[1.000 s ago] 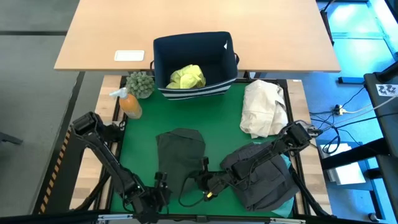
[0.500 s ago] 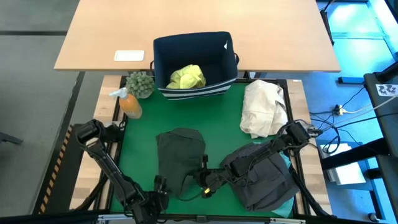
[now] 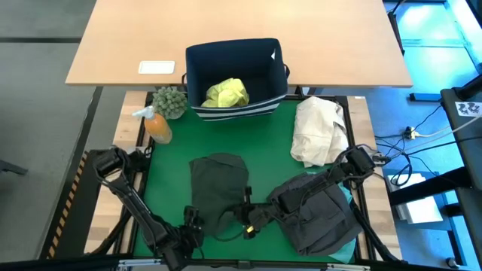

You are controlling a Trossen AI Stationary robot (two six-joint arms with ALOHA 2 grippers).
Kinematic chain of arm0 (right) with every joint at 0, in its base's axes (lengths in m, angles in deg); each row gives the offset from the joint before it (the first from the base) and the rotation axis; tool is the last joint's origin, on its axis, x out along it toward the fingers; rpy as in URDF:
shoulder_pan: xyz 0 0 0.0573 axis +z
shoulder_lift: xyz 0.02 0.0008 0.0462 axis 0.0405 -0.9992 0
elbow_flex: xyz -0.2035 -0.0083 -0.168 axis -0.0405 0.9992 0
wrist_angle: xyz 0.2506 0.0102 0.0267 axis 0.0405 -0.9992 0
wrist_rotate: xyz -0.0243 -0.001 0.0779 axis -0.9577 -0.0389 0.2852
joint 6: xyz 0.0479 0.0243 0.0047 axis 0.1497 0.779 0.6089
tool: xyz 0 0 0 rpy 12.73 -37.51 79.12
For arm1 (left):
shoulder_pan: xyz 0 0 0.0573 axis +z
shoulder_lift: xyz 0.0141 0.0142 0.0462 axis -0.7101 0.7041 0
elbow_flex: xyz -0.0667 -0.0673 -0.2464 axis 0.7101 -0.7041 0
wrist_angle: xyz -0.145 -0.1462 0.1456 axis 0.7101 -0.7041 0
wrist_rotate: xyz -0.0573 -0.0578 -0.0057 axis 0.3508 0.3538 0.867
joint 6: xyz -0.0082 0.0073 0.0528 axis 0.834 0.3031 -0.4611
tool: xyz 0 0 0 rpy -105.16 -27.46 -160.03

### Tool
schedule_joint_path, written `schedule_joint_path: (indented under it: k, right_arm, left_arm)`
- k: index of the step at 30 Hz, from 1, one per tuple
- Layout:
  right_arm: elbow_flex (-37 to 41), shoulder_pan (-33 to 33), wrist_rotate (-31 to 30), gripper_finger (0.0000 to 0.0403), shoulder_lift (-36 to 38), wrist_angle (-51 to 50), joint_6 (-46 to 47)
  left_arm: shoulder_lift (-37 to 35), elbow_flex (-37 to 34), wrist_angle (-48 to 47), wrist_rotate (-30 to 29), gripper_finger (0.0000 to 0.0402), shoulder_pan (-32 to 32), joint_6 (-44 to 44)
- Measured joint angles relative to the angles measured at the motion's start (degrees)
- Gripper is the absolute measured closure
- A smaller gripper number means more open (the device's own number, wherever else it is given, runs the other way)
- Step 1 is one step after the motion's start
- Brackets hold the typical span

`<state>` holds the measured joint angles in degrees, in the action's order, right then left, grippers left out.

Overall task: Fold laundry
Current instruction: Fold the green polo shirt

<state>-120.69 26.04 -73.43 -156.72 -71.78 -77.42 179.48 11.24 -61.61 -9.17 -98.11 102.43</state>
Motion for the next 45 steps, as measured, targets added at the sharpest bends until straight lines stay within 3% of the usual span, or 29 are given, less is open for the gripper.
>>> schedule_joint_path:
  k: [4, 12, 16, 20, 25, 30, 37, 45]
  right_arm:
    - [0.0, 0.0, 0.0, 0.0402, 0.0, -0.2, 0.2]
    - [0.0, 0.0, 1.8, 0.0402, 0.0, -1.9, 0.2]
    - [0.0, 0.1, 4.7, 0.0402, 0.4, -5.7, -1.6]
    - [0.0, 0.2, 8.2, 0.0387, 2.6, -12.1, -4.3]
    - [0.0, 0.2, 8.6, 0.0334, 6.5, -21.0, -6.2]
    - [0.0, 1.5, 8.1, 0.0252, 10.8, -25.8, -7.5]
    - [0.0, 5.5, 6.9, 0.014, 10.4, -13.2, -8.6]
    - [0.0, 7.6, 1.7, 0.0082, 3.2, -5.2, -8.7]
  left_arm:
    - [3.3, 0.0, 0.1, 2.9, 0.0119, 0.4, -1.0]
    - [5.0, 0.2, -0.1, -0.5, 0.0131, 0.3, 3.3]
    - [5.1, 0.0, -0.6, -2.2, 0.0182, 0.3, 3.7]
    - [5.2, 0.0, -0.5, -3.0, 0.0265, 0.5, 5.4]
    - [5.2, 0.0, -0.4, -3.1, 0.038, 1.1, 6.5]
    - [5.2, 0.0, 0.8, -3.0, 0.0385, 1.5, 6.6]
    - [5.2, 0.8, 1.3, -3.2, 0.0389, 2.6, 6.7]
    - [5.2, 4.8, 1.4, -3.5, 0.0389, 5.3, 6.6]
